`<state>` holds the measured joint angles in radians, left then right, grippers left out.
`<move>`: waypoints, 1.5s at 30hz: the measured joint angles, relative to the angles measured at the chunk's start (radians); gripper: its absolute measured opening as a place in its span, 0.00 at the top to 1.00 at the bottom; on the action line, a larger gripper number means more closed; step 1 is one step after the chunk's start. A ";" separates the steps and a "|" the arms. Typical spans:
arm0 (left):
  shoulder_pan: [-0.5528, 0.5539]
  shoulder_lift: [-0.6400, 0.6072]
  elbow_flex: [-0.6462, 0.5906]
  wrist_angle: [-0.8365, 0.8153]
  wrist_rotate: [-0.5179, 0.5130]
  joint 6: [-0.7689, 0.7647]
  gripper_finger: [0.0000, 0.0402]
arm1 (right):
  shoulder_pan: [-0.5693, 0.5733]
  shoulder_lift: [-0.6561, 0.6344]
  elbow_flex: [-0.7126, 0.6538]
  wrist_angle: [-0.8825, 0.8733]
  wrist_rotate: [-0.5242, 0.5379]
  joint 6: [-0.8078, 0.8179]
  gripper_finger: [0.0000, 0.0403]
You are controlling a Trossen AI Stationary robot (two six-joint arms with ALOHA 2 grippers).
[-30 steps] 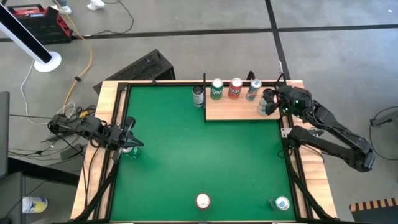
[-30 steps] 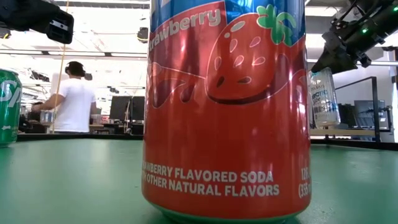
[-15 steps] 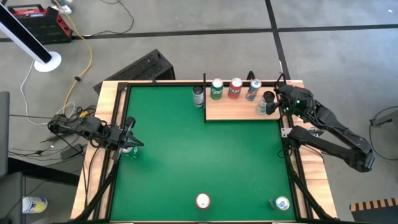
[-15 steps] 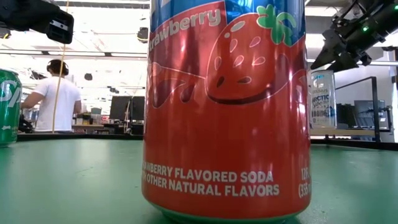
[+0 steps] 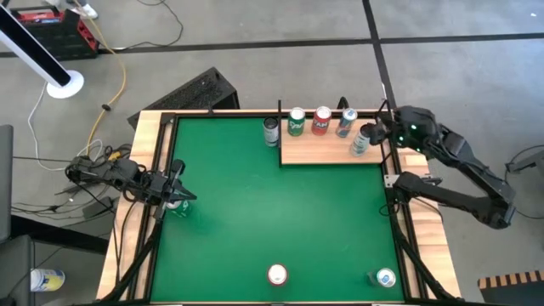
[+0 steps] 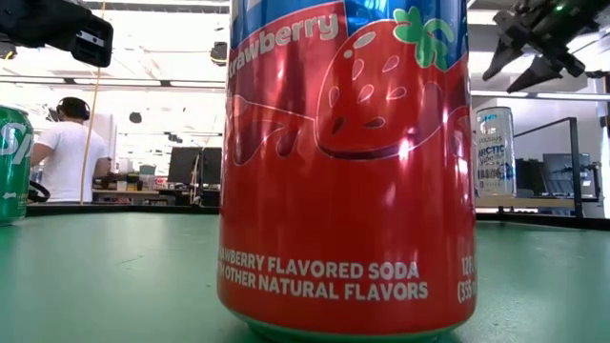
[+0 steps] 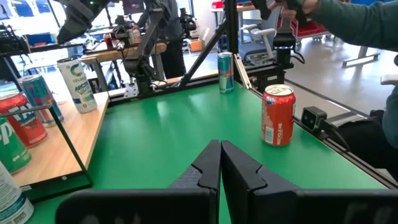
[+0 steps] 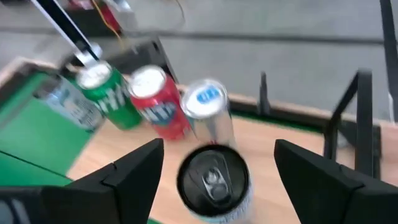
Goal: Place canned beverage on shelf
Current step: Put the bottom white and blue soda can on the shelf
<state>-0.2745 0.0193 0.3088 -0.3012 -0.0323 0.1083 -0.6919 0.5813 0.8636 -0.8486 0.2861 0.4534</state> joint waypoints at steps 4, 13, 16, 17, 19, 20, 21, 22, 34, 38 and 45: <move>0.000 0.000 0.000 0.000 0.000 0.000 1.00 | 0.023 0.090 0.048 -0.057 0.002 0.051 0.19; 0.000 0.000 0.000 0.000 0.000 0.000 1.00 | 0.039 0.282 0.274 -0.299 -0.027 0.081 0.19; 0.000 0.000 0.000 0.000 -0.001 0.000 1.00 | 0.030 0.359 0.363 -0.418 -0.030 0.081 0.19; 0.000 0.000 0.000 0.000 0.000 0.000 1.00 | 0.027 0.384 0.390 -0.451 -0.031 0.081 0.19; 0.000 0.000 0.000 0.000 0.000 0.000 1.00 | 0.015 0.431 0.435 -0.502 -0.031 0.081 0.19; 0.000 0.000 0.000 0.000 0.000 0.000 1.00 | 0.008 0.454 0.454 -0.525 -0.031 0.081 0.19; 0.000 0.000 0.000 0.000 0.000 0.000 1.00 | 0.001 0.477 0.470 -0.542 -0.031 0.081 0.19; 0.000 0.000 0.000 0.000 0.000 0.000 1.00 | -0.004 0.499 0.484 -0.554 -0.032 0.081 0.19; 0.000 0.000 0.000 0.000 0.000 0.000 1.00 | -0.010 0.685 0.519 -0.596 -0.079 0.045 0.09; 0.000 0.000 0.000 0.000 0.009 0.000 1.00 | -0.012 0.708 0.519 -0.616 -0.079 0.028 0.04; 0.000 0.000 0.000 0.000 0.009 0.000 1.00 | -0.011 0.716 0.519 -0.633 -0.079 0.023 0.01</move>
<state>-0.2745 0.0193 0.3088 -0.3008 -0.0231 0.1087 -0.7033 1.2972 1.3830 -1.4816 0.2070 0.4764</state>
